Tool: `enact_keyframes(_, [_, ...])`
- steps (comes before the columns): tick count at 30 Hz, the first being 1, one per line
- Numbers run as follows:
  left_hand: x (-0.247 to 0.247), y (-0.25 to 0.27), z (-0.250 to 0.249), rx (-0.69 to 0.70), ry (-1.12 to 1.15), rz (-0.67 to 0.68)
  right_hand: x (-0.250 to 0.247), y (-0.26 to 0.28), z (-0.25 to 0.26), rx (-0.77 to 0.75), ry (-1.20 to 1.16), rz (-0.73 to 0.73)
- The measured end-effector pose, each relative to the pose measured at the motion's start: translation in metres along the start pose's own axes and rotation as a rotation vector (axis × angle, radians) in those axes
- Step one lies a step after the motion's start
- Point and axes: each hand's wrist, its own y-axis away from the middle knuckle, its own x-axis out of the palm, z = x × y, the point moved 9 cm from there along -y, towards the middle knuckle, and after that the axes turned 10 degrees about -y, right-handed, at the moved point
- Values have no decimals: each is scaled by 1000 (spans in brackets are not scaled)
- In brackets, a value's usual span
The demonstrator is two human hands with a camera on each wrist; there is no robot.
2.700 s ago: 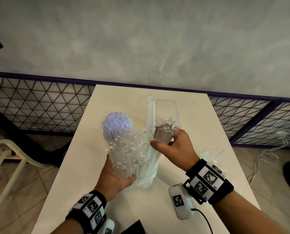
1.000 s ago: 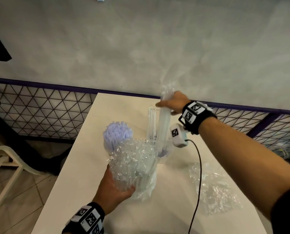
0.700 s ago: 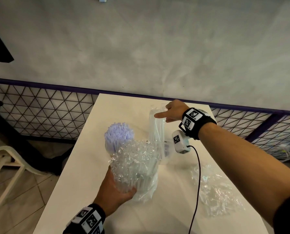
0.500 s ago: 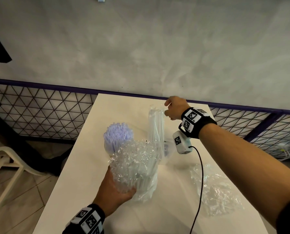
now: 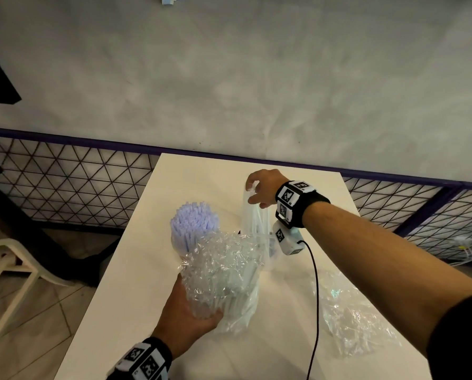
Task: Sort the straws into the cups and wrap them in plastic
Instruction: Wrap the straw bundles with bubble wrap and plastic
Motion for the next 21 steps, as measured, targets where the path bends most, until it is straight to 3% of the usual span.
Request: enact_keyframes(21, [1, -1, 1, 20, -8, 1, -35, -3, -21, 40, 3, -176])
